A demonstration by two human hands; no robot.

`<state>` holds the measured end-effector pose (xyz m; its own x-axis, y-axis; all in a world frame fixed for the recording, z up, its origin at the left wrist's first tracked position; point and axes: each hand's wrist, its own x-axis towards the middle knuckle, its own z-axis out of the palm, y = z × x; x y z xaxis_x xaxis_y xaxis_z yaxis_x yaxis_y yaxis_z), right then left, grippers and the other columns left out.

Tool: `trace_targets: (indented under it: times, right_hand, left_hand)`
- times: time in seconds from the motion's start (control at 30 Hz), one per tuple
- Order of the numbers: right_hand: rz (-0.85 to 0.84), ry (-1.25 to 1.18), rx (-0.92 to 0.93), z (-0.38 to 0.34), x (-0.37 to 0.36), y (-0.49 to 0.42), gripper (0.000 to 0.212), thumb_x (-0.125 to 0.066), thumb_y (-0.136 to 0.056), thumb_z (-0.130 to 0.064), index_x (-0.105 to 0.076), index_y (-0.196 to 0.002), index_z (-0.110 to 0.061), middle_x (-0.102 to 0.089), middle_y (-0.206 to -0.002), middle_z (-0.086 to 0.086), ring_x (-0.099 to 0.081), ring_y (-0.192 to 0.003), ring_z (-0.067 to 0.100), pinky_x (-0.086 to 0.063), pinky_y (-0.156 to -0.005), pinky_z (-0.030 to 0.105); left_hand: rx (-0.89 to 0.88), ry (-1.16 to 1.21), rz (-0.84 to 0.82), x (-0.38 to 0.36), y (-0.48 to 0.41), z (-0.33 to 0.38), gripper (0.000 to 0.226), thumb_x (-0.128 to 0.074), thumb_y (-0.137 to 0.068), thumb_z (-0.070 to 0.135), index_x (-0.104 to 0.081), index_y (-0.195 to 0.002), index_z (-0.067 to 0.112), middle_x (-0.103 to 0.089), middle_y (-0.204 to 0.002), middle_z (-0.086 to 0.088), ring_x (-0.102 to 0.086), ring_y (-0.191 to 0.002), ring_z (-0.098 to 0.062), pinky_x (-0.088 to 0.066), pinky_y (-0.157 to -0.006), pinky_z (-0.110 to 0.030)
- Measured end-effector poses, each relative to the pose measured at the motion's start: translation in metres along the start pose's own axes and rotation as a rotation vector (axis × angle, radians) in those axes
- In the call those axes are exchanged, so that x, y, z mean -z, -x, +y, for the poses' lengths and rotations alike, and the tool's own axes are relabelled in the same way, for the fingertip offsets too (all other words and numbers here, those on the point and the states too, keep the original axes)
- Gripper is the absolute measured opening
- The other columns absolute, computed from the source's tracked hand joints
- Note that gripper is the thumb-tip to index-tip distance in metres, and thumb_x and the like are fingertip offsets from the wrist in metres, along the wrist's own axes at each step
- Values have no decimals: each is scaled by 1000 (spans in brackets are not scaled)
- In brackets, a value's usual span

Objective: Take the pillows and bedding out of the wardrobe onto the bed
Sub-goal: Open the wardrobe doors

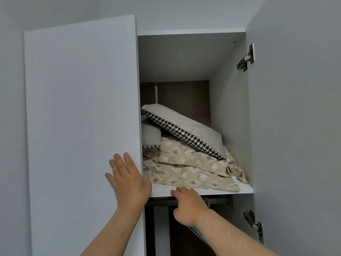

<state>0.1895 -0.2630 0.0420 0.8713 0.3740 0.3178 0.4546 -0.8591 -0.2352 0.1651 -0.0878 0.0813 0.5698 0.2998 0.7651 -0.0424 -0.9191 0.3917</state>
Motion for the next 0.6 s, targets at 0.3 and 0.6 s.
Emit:
trace_targets:
  times: [0.3,0.6]
  right_hand:
    - [-107,-1044,133,-120,39,46,38,-46,-96,-15,-52,-131,-24,-53,-132,-4,-50,-114,3,-42,-92,21]
    - [-356,-1491,280,-238,50,92,26,-39,-99,-39,-65,-103,-34,-68,-103,-15,-63,-99,4,-47,-86,28]
  left_hand:
    - [67,287,16,112,65,-26,89,-60,-66,6,-15,-143,9,-19,-153,-14,-20,-140,-31,-26,-111,-38]
    - [191,405,8,204,107,-53,77,-55,-72,4,-33,-142,29,-52,-134,1,-52,-120,-19,-48,-95,-44]
